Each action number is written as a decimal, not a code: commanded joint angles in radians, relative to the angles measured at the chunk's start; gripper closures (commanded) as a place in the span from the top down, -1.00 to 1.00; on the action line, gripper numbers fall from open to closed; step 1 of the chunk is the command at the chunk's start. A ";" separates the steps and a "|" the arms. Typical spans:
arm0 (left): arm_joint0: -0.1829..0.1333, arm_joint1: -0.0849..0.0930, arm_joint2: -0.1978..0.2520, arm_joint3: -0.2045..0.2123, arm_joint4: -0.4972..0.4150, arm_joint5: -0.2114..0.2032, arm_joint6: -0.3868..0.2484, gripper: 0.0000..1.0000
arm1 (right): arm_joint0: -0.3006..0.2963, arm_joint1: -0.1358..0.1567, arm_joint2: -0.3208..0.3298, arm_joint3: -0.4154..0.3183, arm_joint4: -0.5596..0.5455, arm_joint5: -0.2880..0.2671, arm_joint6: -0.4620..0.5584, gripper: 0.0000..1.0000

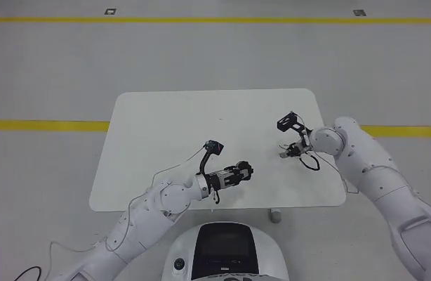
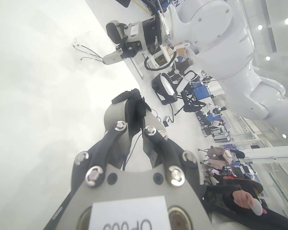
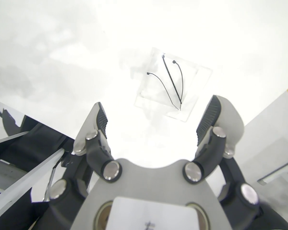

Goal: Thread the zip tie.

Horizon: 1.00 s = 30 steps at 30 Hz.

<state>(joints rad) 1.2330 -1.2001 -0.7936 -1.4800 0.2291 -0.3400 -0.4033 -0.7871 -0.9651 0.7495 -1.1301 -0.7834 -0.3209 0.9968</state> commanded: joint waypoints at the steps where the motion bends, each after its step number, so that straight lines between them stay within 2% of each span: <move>1: 0.000 0.000 0.000 0.000 0.000 0.000 0.000 -1.00 | -0.008 0.003 0.005 -0.015 -0.028 0.011 -0.001 1.00; 2: 0.000 0.000 0.000 0.000 0.000 0.000 0.000 -1.00 | -0.011 0.004 0.008 -0.021 -0.033 0.011 -0.001 0.60; 3: 0.000 0.000 0.000 0.000 0.000 0.000 0.000 -1.00 | -0.015 0.006 0.015 -0.027 -0.036 0.006 -0.004 0.00; 4: 0.000 0.000 0.000 0.000 0.000 0.000 0.000 -1.00 | -0.018 0.008 0.019 -0.030 -0.039 0.001 -0.006 -0.08; 5: 0.000 0.000 0.000 0.000 0.000 0.000 0.000 -1.00 | -0.020 0.010 0.024 -0.033 -0.042 -0.003 -0.006 -0.28; 8: 0.000 0.000 0.000 0.000 0.000 0.000 0.000 -1.00 | -0.029 0.013 0.036 -0.040 -0.055 -0.009 -0.007 -0.66; 9: 0.000 0.000 0.000 0.000 0.000 0.000 0.000 -1.00 | -0.032 0.014 0.038 -0.041 -0.059 -0.010 -0.008 -1.00; 19: 0.000 0.000 0.000 0.000 0.000 0.000 0.000 -1.00 | -0.020 -0.011 -0.007 0.013 -0.066 -0.019 -0.038 -1.00; 30: 0.000 0.000 0.000 0.000 0.000 0.000 0.000 -1.00 | 0.046 -0.069 -0.122 0.148 -0.029 -0.019 -0.085 -1.00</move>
<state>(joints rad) 1.2330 -1.2001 -0.7936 -1.4800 0.2291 -0.3400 -0.4033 -0.7476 -1.0289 0.6390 -0.9924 -0.8188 -0.3400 0.9147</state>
